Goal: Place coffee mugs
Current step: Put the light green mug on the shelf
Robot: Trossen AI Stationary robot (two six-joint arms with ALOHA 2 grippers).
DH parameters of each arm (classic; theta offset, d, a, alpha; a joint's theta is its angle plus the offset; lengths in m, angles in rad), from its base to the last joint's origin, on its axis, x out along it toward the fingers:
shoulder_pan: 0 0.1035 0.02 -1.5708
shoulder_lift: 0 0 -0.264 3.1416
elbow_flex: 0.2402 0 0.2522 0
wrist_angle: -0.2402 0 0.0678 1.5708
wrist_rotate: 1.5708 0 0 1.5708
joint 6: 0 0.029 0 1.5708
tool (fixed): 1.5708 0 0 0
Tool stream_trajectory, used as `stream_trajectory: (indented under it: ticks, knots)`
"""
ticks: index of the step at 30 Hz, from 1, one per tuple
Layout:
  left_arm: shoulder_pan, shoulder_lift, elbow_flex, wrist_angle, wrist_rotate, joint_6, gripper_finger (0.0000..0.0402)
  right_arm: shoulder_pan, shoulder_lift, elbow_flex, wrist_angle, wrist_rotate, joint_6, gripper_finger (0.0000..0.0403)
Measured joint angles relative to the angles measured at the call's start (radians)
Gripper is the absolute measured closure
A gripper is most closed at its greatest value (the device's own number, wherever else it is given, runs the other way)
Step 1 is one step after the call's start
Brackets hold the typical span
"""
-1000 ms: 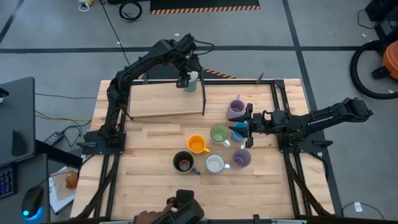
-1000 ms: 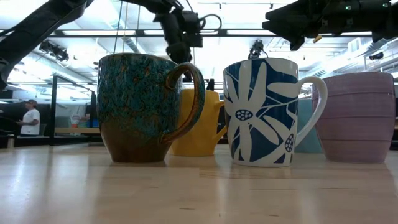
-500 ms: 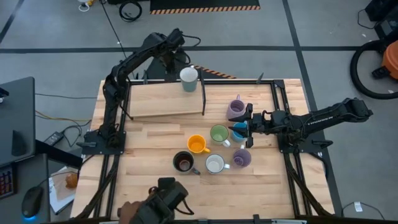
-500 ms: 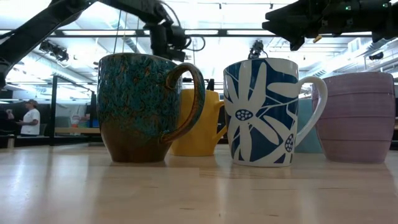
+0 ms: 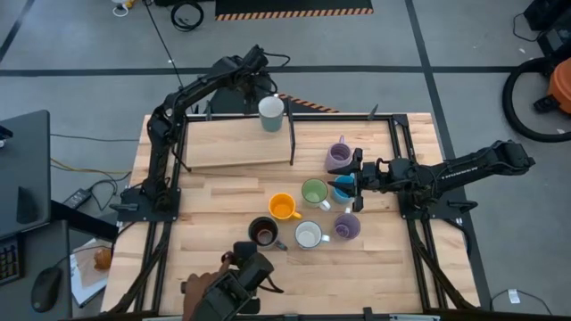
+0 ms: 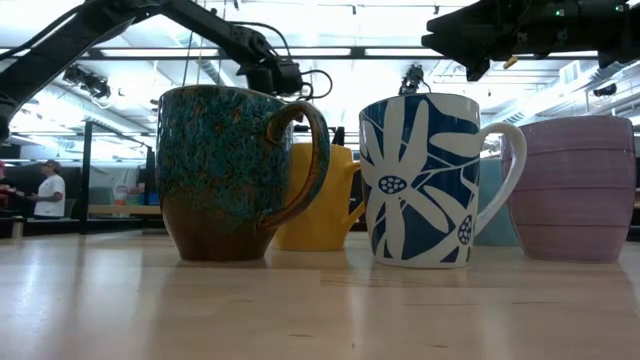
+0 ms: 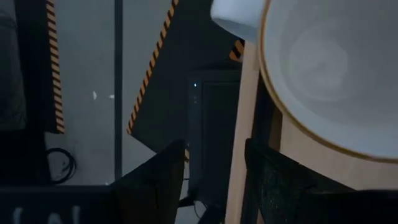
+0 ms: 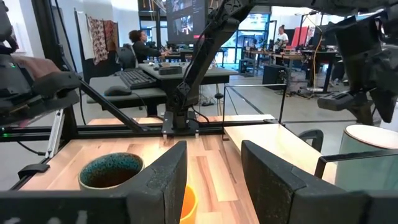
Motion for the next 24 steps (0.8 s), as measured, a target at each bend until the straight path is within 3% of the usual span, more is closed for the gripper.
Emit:
stream_trajectory:
  ticks: [19, 24]
  knots:
    - [-0.005, 0.000, -0.004, 0.007, 0.126, -0.030, 0.0226, 0.000, 0.000, 0.000, 0.002, 0.000, 0.000, 0.0245]
    - [-0.007, 0.000, -0.004, 0.008, 0.095, -0.032, 0.0226, 0.000, 0.000, 0.000, 0.002, 0.000, 0.001, 0.0245]
